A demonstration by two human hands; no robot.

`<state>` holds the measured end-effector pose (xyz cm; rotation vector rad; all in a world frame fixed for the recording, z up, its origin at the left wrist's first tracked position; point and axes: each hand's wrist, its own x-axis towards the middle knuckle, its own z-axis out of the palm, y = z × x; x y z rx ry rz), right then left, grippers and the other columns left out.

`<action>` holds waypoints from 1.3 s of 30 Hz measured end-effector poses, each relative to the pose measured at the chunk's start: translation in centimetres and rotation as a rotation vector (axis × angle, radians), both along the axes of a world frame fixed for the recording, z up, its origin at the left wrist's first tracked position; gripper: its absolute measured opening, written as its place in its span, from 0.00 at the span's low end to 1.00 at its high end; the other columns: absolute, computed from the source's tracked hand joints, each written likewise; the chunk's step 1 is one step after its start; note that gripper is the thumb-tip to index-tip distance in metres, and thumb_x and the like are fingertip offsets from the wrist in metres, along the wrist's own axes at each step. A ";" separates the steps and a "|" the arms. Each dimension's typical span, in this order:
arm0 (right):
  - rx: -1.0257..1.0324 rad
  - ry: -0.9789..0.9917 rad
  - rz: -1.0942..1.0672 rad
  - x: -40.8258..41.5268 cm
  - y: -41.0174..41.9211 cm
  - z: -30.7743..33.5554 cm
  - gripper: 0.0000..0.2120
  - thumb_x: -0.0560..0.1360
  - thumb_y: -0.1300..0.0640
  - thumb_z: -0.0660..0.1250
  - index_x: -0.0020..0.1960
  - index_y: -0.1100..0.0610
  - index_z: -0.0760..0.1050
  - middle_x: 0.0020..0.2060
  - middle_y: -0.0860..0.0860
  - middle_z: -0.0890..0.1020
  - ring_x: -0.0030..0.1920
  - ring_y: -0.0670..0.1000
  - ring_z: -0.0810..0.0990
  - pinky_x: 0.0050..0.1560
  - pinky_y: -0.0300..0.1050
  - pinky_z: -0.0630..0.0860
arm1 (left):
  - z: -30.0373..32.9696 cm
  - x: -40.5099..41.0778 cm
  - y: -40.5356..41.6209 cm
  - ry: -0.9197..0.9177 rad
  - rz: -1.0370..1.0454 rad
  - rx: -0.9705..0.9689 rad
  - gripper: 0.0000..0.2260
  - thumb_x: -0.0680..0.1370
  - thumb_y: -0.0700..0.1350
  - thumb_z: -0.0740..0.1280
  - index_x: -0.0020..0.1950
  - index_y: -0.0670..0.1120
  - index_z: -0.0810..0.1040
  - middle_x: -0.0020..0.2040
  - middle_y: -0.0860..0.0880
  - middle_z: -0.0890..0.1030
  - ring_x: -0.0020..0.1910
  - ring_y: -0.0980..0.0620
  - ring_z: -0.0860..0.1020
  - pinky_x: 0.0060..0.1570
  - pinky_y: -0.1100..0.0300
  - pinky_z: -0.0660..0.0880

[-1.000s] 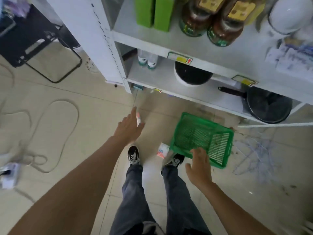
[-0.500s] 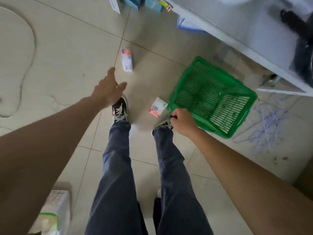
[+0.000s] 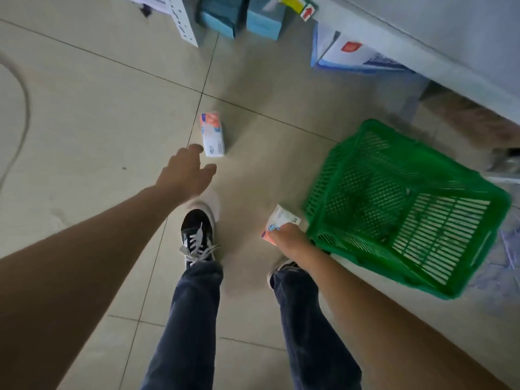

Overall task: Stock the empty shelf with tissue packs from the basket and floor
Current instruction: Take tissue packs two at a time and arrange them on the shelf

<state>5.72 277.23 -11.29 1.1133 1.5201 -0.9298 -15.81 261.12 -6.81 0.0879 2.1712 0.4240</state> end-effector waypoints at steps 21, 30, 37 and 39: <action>0.399 0.009 -0.356 3.3 -0.4 -16.6 0.62 0.62 0.28 0.77 0.81 0.61 0.56 0.75 0.61 0.63 0.75 0.64 0.66 0.70 0.62 0.73 | -19.8 0.7 4.9 0.334 0.348 0.001 0.49 0.72 0.60 0.77 0.82 0.43 0.51 0.75 0.40 0.67 0.73 0.38 0.69 0.67 0.40 0.73; 0.159 0.135 -0.269 -0.1 -1.8 -17.2 0.45 0.59 0.45 0.86 0.67 0.55 0.67 0.61 0.55 0.80 0.57 0.56 0.83 0.58 0.54 0.83 | -19.6 3.3 -0.8 0.248 0.210 0.059 0.29 0.71 0.42 0.75 0.68 0.41 0.67 0.58 0.39 0.76 0.51 0.42 0.75 0.45 0.50 0.71; 0.331 0.303 -0.331 -4.1 -0.7 -13.0 0.42 0.53 0.42 0.85 0.60 0.57 0.72 0.57 0.54 0.80 0.55 0.57 0.84 0.55 0.57 0.84 | -15.6 9.2 -5.1 -0.183 0.568 0.130 0.29 0.68 0.40 0.76 0.67 0.45 0.73 0.55 0.46 0.82 0.53 0.43 0.82 0.48 0.50 0.82; 0.313 0.338 -0.367 -5.6 -0.1 -10.8 0.40 0.54 0.45 0.85 0.60 0.58 0.72 0.58 0.55 0.79 0.54 0.56 0.84 0.55 0.55 0.84 | -13.6 9.3 -5.3 -0.294 0.701 0.191 0.25 0.69 0.33 0.73 0.65 0.43 0.75 0.53 0.47 0.83 0.52 0.45 0.83 0.39 0.60 0.80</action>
